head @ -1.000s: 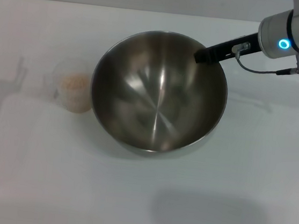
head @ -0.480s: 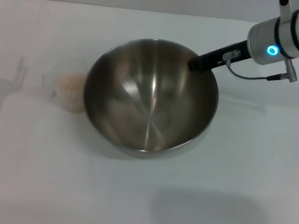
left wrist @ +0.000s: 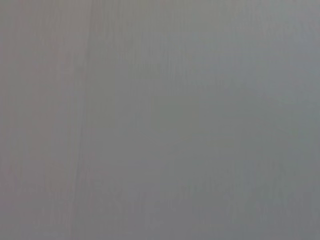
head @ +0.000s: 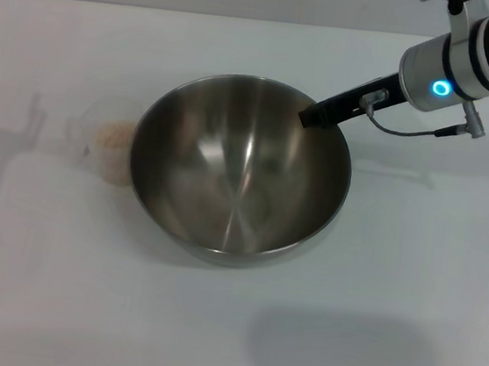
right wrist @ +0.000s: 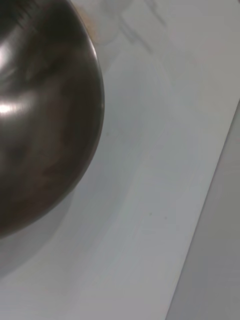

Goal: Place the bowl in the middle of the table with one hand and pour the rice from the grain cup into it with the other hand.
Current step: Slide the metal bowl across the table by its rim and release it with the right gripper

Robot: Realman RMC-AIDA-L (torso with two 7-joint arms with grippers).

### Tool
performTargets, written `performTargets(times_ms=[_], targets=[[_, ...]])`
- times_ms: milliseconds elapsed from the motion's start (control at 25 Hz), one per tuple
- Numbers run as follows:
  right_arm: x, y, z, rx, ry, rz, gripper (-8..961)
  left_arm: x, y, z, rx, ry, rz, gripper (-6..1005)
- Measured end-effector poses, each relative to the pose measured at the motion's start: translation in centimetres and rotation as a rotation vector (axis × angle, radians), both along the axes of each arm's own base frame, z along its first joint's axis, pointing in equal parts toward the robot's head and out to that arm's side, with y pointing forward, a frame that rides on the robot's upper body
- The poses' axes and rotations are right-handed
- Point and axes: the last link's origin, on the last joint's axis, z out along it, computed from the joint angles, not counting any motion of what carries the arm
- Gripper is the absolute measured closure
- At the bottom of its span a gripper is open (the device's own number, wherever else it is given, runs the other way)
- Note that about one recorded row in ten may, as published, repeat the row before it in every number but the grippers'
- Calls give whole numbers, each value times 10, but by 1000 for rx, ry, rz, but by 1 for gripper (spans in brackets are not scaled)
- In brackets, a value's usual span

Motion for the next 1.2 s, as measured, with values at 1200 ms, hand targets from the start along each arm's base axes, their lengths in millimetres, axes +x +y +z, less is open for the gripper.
performTargets(times_ms=[1200], targets=[[-82, 22, 64, 462, 218, 452, 545, -2, -5, 3, 17, 3, -2, 342]])
